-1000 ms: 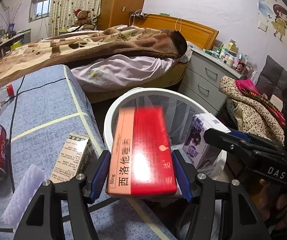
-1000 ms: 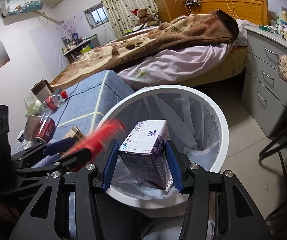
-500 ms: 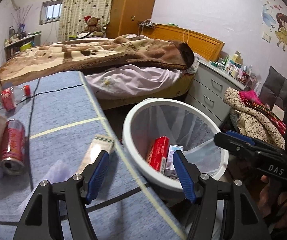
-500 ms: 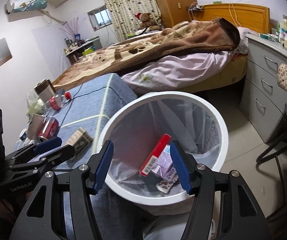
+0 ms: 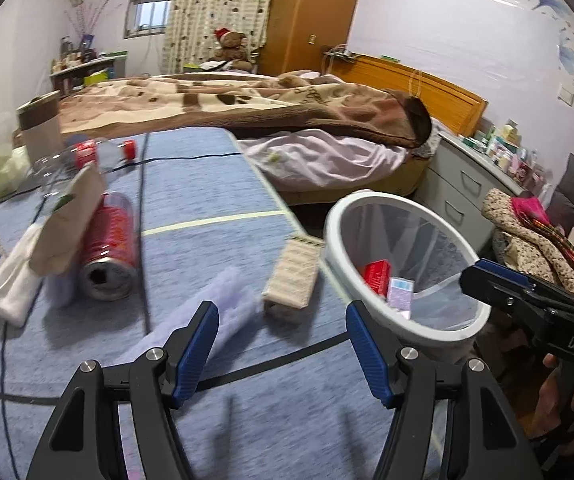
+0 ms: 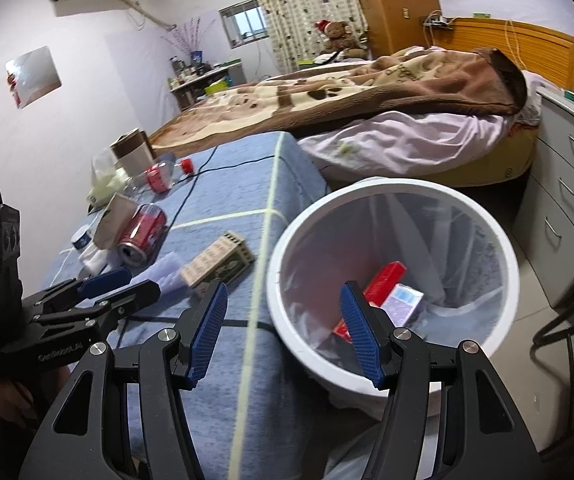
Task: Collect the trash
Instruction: 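Grasp the white foam net sleeve with the left tool, then hold the foam sleeve in the left tool while the right tool grasps the red can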
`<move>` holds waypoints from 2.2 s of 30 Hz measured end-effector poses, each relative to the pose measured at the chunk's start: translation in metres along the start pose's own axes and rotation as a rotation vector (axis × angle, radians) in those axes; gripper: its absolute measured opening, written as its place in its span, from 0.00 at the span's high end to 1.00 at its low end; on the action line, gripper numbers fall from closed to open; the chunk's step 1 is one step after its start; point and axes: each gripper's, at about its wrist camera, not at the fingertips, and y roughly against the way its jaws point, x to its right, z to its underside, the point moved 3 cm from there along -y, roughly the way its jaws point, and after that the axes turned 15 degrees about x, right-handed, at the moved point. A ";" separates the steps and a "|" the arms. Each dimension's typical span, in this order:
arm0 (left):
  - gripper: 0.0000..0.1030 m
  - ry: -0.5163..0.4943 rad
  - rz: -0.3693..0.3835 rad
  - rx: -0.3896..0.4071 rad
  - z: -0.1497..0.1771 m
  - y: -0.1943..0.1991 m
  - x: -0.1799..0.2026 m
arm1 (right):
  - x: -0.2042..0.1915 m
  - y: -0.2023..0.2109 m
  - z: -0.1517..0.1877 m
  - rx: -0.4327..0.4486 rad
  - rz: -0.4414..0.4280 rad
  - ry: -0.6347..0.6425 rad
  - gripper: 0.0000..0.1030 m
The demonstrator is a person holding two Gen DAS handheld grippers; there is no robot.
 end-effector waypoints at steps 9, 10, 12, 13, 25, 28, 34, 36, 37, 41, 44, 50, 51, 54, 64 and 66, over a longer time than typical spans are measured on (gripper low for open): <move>0.36 0.017 -0.069 -0.001 0.005 0.008 -0.034 | -0.014 -0.003 0.003 -0.012 -0.032 0.011 0.41; 0.36 0.016 -0.073 0.000 0.005 0.009 -0.035 | -0.016 -0.004 0.004 -0.013 -0.033 0.012 0.41; 0.36 0.011 -0.081 0.000 0.007 0.008 -0.038 | -0.018 -0.005 0.004 -0.016 -0.038 0.014 0.41; 0.36 0.007 -0.084 -0.002 0.007 0.007 -0.040 | -0.019 -0.006 0.005 -0.019 -0.040 0.014 0.41; 0.37 -0.048 -0.107 -0.074 0.026 -0.016 -0.050 | -0.029 -0.019 0.008 -0.055 -0.053 0.029 0.41; 0.48 -0.061 -0.129 -0.081 0.028 -0.018 -0.053 | -0.032 -0.022 0.007 -0.061 -0.059 0.033 0.41; 0.75 -0.052 -0.167 -0.100 0.033 -0.018 -0.063 | -0.039 -0.030 0.008 -0.077 -0.072 0.043 0.41; 0.76 -0.028 -0.155 -0.092 0.033 -0.013 -0.067 | -0.043 -0.033 0.009 -0.084 -0.077 0.046 0.41; 0.77 -0.021 -0.151 -0.087 0.032 -0.011 -0.068 | -0.044 -0.035 0.008 -0.086 -0.079 0.047 0.41; 0.77 0.006 -0.136 -0.067 0.031 -0.001 -0.070 | -0.050 -0.042 0.009 -0.098 -0.086 0.055 0.41; 0.77 0.016 -0.138 -0.049 0.028 0.006 -0.072 | -0.054 -0.048 0.009 -0.107 -0.089 0.057 0.41; 0.77 0.033 -0.156 -0.025 0.024 0.017 -0.082 | -0.060 -0.057 0.008 -0.113 -0.084 0.057 0.41; 0.77 0.036 -0.163 -0.018 0.023 0.020 -0.084 | -0.061 -0.059 0.008 -0.114 -0.084 0.054 0.41; 0.77 0.051 -0.175 0.000 0.021 0.026 -0.090 | -0.068 -0.063 0.006 -0.111 -0.099 0.058 0.41; 0.77 0.117 -0.254 0.046 0.017 0.044 -0.128 | -0.100 -0.081 0.000 -0.116 -0.160 0.115 0.42; 0.77 0.131 -0.265 0.055 0.016 0.048 -0.136 | -0.107 -0.087 -0.001 -0.119 -0.174 0.122 0.42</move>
